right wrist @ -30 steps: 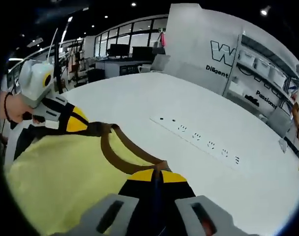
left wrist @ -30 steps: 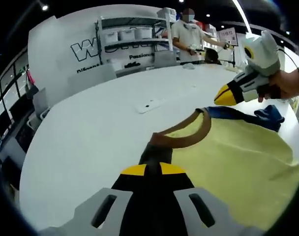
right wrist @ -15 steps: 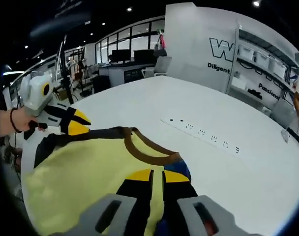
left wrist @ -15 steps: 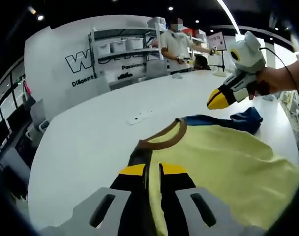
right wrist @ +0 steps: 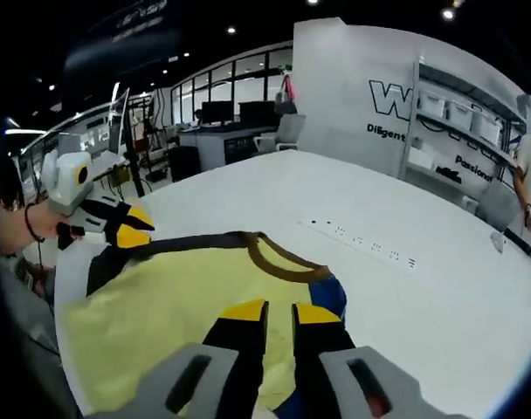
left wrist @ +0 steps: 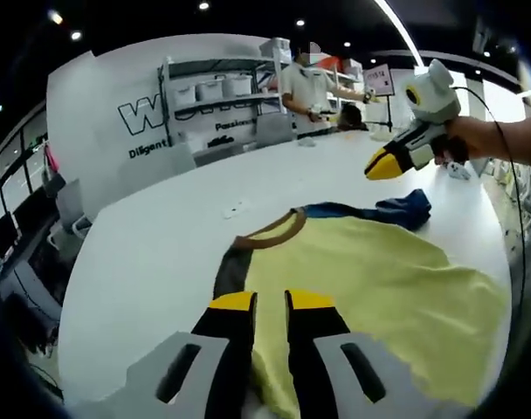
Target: Fold the garment on the visible template until the final outline fits inside the template.
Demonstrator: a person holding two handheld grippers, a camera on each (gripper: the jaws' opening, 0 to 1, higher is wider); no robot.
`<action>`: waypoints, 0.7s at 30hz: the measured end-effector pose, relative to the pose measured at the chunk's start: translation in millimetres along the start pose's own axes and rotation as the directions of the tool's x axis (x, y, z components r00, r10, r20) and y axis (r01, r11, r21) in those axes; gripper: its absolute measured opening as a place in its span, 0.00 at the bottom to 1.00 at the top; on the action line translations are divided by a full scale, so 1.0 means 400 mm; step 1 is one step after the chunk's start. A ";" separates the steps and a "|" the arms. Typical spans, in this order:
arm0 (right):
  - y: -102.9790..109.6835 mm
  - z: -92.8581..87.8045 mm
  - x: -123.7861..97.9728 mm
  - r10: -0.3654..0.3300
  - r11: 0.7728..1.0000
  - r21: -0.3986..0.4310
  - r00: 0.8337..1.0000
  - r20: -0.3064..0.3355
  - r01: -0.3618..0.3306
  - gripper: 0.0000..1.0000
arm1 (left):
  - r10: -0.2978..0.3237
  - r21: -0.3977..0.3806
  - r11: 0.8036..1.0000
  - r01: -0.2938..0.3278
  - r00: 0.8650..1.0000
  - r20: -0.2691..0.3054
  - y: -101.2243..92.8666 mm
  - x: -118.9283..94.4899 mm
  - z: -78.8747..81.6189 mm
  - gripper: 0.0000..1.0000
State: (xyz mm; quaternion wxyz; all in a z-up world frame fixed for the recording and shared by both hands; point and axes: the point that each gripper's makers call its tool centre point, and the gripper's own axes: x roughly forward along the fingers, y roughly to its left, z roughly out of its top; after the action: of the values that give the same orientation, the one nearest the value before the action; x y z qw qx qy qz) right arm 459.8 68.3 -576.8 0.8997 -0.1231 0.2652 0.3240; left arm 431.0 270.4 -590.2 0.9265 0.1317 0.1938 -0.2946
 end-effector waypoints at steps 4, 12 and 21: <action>0.015 -0.010 -0.036 -0.001 0.999 -0.038 1.000 0.000 0.001 0.06 | 0.016 0.031 0.999 -0.016 1.000 -0.017 0.013 -0.060 -0.014 0.10; 0.053 -0.049 -0.079 0.012 1.000 0.008 1.000 -0.004 -0.012 0.07 | 0.012 -0.037 0.999 -0.011 1.000 0.022 -0.008 -0.147 -0.039 0.11; 0.096 -0.093 -0.119 0.017 0.999 0.039 0.999 -0.033 -0.015 0.08 | -0.002 -0.082 0.997 0.001 1.000 -0.005 -0.061 -0.200 -0.082 0.14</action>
State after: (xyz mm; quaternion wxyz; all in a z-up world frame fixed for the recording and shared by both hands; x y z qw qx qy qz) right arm 389.3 58.4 -583.1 0.8948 -0.1090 0.2872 0.3240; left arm 347.0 302.6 -587.6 0.9303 0.0941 0.2083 -0.2868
